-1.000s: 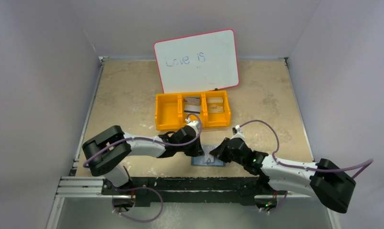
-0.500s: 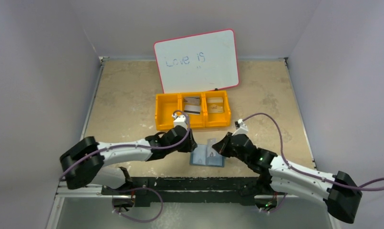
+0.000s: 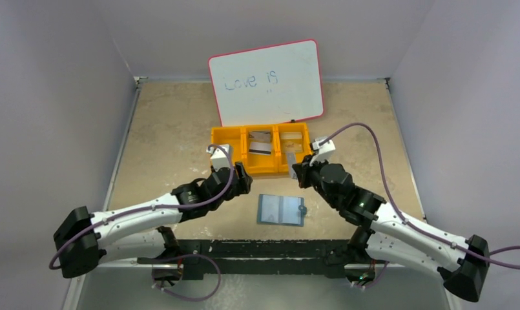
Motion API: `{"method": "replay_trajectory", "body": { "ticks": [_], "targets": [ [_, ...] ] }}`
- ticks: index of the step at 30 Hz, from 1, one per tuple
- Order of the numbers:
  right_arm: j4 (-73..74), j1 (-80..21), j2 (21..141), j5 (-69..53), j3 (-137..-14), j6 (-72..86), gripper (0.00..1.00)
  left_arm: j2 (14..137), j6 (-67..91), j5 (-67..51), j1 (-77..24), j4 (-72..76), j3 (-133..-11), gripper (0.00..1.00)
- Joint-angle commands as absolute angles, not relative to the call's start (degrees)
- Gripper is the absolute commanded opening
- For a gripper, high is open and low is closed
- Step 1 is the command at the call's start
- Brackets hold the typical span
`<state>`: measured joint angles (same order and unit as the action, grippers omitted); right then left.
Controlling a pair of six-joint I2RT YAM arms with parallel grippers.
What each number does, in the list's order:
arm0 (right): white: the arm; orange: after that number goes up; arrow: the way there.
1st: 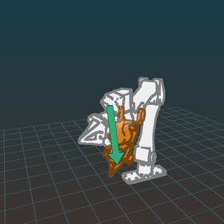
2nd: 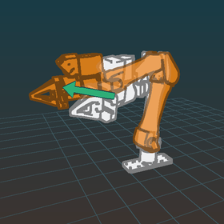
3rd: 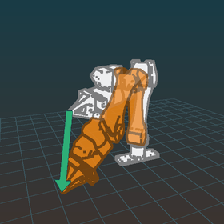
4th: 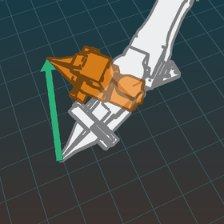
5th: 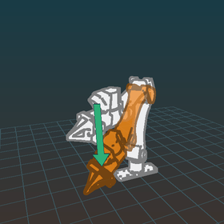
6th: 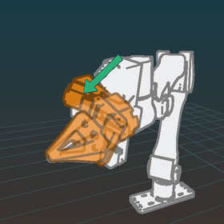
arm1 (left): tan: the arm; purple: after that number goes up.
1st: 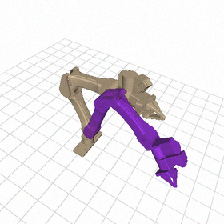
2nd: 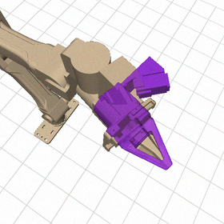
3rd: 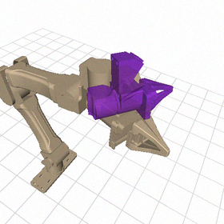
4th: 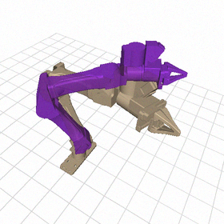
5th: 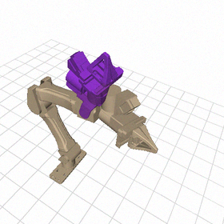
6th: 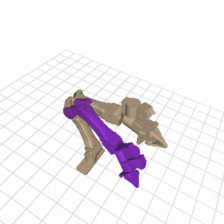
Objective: Take the credit cards out of the card holder
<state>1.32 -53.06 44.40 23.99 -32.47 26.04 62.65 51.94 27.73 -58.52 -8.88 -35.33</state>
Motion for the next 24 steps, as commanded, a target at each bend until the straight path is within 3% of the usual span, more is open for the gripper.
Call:
{"method": "replay_trajectory", "body": {
  "ticks": [1,7,13,24],
  "targets": [
    [-7.91,-52.03,48.74,26.46,-37.44,3.64,0.00,56.61,54.27,36.44,-57.13,-13.65,-33.94,0.53],
    [-10.82,-37.96,61.13,2.52,-47.80,-5.80,0.00,52.39,53.52,41.60,-56.78,-21.02,-35.68,0.54],
    [-5.93,-32.62,70.26,-17.04,-58.89,-14.54,0.00,48.58,53.91,43.18,-56.78,-23.71,-35.17,0.54],
    [6.72,-31.85,87.70,-21.72,-74.05,-26.79,0.00,44.78,52.71,45.51,-56.78,-26.27,-35.89,0.54]
  ]
}}
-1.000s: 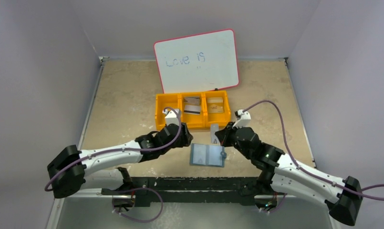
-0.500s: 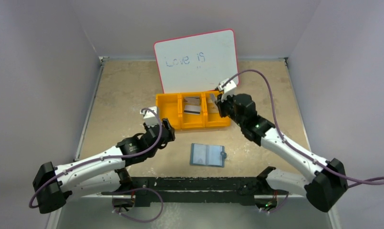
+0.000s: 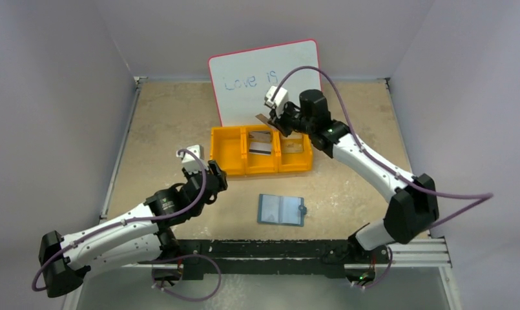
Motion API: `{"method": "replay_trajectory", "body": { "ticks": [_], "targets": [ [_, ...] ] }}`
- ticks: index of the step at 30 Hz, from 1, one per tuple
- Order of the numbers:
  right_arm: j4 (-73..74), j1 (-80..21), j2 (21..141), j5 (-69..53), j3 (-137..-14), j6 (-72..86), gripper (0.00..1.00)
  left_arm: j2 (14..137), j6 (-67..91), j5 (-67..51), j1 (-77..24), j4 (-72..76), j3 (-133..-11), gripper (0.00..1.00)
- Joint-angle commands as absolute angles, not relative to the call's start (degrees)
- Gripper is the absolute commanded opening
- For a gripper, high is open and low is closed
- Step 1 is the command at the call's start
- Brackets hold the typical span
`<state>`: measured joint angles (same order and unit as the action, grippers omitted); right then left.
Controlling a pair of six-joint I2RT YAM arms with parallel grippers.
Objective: Take the credit cards out of the card holder
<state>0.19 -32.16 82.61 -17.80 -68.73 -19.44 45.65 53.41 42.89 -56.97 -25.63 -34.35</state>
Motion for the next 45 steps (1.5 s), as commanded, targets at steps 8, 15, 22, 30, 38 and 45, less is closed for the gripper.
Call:
{"method": "replay_trajectory", "body": {
  "ticks": [8,15,22,30,38,45],
  "targets": [
    [10.06,-31.82,96.42,-25.18,-80.01,-35.07,0.00,45.45,52.60,45.15,-56.76,-26.60,-36.47,0.54],
    [21.92,-31.82,107.37,-33.30,-90.38,-42.77,0.00,43.72,52.82,46.09,-56.78,-27.59,-36.12,0.54],
    [24.33,-31.75,111.86,-29.57,-93.88,-42.08,0.00,41.71,53.50,47.05,-56.77,-29.35,-35.47,0.54],
    [23.52,-31.39,111.08,-28.05,-92.98,-41.09,0.00,40.69,53.88,47.42,-56.75,-30.06,-34.93,0.54],
    [27.73,-31.38,112.08,-24.30,-96.55,-41.14,0.00,41.82,53.85,46.93,-56.73,-29.37,-34.97,0.54],
    [32.31,-31.42,116.11,-20.84,-100.59,-42.37,0.00,41.91,53.79,46.69,-56.78,-28.83,-34.85,0.54]
  ]
}}
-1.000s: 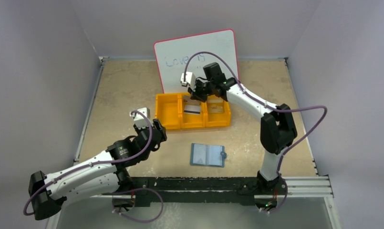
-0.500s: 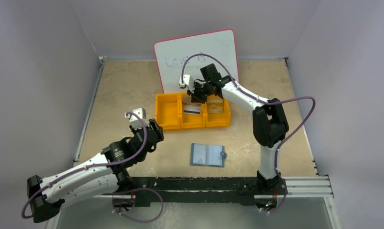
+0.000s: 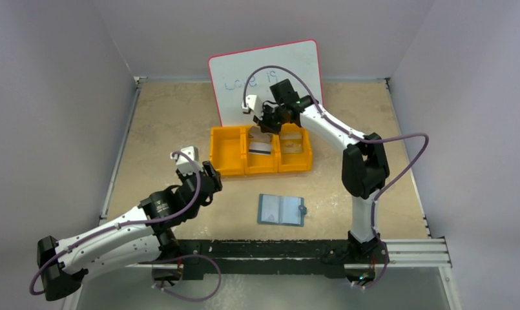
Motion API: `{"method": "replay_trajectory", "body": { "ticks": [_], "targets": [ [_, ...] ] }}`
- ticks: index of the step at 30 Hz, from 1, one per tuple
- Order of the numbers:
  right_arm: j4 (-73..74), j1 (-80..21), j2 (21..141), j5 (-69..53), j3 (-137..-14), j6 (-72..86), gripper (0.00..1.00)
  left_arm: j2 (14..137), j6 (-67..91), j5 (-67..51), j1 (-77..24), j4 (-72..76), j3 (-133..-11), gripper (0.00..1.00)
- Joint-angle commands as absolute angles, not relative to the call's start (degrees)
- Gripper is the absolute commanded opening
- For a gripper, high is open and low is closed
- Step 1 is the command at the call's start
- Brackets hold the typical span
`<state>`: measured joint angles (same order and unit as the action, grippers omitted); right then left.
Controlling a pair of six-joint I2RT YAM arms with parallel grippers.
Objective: Take the credit cards out of the card holder
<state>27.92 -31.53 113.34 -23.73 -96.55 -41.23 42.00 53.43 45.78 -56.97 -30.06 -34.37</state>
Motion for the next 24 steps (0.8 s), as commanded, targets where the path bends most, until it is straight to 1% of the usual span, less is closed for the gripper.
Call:
{"method": "replay_trajectory", "body": {
  "ticks": [1,4,8,14,17,24],
  "targets": [
    [34.32,-31.38,117.29,-20.39,-101.68,-43.36,0.00,41.94,53.77,46.67,-56.73,-28.86,-34.95,0.54],
    [36.79,-31.38,119.46,-20.21,-103.74,-44.26,0.00,42.00,53.94,46.82,-56.78,-29.04,-34.82,0.54],
    [36.74,-31.39,118.63,-21.29,-103.74,-45.82,0.00,41.76,54.14,46.69,-56.76,-29.24,-34.59,0.54],
    [38.22,-31.38,120.89,-18.11,-105.64,-45.78,0.00,41.59,54.10,46.97,-56.75,-28.90,-34.63,0.54],
    [38.59,-31.41,123.31,-13.73,-107.06,-46.23,0.00,41.66,54.23,46.78,-56.78,-28.66,-34.54,0.54],
    [40.73,-31.39,125.74,-15.82,-111.16,-46.75,0.00,41.73,54.21,46.70,-56.77,-28.38,-34.39,0.54]
  ]
}}
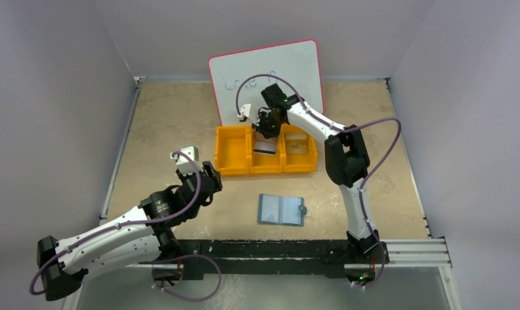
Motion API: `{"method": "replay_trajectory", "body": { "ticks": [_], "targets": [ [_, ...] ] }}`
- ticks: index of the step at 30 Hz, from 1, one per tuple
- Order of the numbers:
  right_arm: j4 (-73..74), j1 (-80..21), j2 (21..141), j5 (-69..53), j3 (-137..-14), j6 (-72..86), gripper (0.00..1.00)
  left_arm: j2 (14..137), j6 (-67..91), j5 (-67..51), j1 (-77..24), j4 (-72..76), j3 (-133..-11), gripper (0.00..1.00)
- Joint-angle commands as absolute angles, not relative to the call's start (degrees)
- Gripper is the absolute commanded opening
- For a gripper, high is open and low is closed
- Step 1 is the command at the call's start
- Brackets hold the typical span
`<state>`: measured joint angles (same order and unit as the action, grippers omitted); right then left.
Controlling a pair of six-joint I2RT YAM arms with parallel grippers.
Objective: Take the credit cards out of the card holder
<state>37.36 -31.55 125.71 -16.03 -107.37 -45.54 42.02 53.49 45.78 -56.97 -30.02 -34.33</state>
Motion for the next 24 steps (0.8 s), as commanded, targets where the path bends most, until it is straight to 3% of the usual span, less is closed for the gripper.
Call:
{"method": "replay_trajectory", "body": {
  "ticks": [1,9,24],
  "targets": [
    [40.81,-31.38,125.81,-15.38,-111.49,-47.22,0.01,41.70,54.20,46.75,-56.75,-28.44,-34.37,0.54],
    [36.89,-31.38,124.72,-10.11,-109.90,-47.33,0.15,41.71,54.31,46.98,-56.78,-28.49,-34.13,0.54],
    [23.38,-31.85,117.54,-3.11,-102.93,-45.74,0.16,43.29,53.96,46.44,-56.77,-27.32,-34.16,0.54]
  ]
}}
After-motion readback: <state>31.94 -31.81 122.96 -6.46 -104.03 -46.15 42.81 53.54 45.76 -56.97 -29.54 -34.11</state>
